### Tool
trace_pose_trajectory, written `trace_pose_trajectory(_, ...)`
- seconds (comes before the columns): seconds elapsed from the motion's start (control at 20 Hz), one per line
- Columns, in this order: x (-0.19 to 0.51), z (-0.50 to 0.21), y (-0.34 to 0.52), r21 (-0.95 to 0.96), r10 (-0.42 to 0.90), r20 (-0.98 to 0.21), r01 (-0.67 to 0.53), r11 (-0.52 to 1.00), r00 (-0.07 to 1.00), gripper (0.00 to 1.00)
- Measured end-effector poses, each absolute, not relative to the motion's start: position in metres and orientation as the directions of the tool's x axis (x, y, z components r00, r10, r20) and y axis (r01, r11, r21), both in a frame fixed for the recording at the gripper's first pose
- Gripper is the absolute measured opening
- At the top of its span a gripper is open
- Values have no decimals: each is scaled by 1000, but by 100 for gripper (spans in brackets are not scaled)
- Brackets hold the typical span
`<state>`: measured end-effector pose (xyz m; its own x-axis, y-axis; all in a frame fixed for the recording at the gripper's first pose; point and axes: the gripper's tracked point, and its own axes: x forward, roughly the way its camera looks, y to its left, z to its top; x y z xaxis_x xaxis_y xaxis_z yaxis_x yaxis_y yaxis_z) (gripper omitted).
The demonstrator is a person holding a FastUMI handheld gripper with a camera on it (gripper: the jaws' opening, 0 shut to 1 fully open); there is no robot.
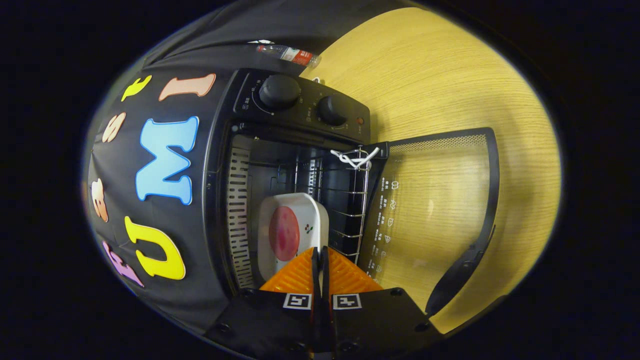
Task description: Open the toaster oven, put the food inside, and close the toaster oven door.
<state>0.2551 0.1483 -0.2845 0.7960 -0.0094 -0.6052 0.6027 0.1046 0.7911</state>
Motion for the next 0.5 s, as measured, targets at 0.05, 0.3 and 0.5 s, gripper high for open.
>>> trace_pose_trajectory(0.05, 259, -287, 147, 789, -22, -607, 605, 107, 795, 2)
trace_pose_trajectory(0.3, 266, -288, 148, 787, -21, -606, 603, 133, 795, 8)
trace_pose_trajectory(0.5, 264, -262, 151, 834, 30, -547, 542, 102, 836, 47)
